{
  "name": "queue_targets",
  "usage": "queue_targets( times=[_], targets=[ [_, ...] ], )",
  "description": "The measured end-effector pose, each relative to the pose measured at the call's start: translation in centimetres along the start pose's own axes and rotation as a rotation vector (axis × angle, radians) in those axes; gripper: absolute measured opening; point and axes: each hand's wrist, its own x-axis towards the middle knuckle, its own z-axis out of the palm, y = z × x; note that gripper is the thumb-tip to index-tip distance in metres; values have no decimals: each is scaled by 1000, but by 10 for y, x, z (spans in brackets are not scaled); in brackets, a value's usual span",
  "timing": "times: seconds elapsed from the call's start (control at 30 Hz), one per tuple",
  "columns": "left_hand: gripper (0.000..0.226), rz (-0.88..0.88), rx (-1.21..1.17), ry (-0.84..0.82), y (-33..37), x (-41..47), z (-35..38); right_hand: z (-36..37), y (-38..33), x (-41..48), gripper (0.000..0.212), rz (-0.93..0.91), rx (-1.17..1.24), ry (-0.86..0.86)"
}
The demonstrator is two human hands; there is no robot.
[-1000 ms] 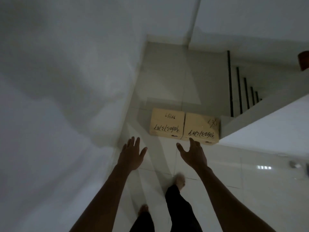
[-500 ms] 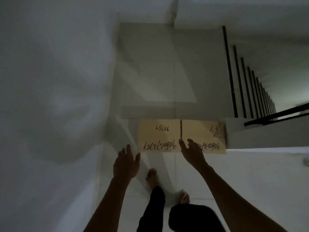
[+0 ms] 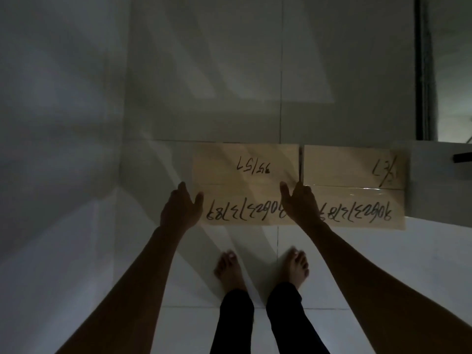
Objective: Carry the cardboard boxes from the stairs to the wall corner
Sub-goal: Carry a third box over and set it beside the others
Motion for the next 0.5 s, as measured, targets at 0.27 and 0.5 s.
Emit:
queue_targets(
  times=[0.27, 0.5],
  targets=[
    [74, -82, -173, -21, -16, 46, 36, 37, -12, 1, 75, 28, -7, 182],
    [71, -294, -324, 83, -51, 54, 32, 54, -3, 45, 86, -43, 160, 20]
  ],
)
